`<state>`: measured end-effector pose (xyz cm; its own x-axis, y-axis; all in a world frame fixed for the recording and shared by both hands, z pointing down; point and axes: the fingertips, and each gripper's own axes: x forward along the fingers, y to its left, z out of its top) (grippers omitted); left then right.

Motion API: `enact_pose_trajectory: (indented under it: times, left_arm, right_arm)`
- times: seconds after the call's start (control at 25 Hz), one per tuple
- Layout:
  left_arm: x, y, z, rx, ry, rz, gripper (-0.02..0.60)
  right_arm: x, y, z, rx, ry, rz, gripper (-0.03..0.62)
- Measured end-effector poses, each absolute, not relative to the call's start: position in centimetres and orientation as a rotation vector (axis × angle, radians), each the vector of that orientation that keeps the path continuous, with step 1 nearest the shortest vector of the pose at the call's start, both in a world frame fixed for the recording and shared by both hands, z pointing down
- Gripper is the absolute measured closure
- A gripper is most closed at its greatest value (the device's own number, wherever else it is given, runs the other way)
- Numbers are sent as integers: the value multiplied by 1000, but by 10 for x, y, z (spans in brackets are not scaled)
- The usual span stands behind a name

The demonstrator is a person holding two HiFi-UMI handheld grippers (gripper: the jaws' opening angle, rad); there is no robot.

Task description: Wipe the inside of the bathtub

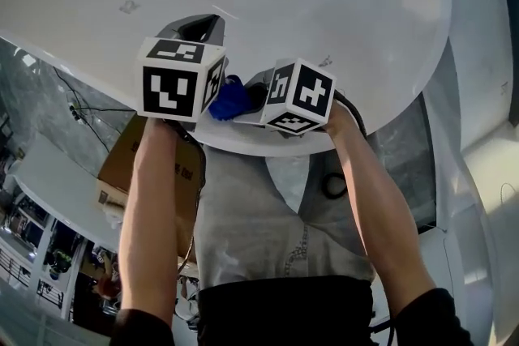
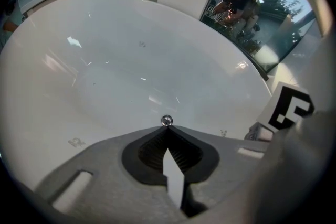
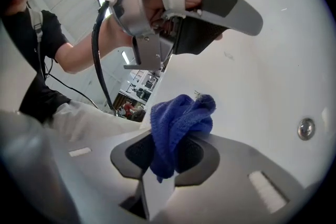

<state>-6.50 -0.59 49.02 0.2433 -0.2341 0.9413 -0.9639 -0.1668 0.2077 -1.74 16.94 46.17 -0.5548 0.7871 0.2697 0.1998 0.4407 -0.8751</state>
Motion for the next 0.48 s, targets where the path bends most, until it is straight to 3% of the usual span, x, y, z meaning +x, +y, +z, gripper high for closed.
enact_pose_trajectory:
  times: [0.48]
  left_arm:
    - [-61, -8, 512, 1546, -1159, 956, 577]
  right_arm:
    - [1, 86, 532, -562, -2030, 926, 502]
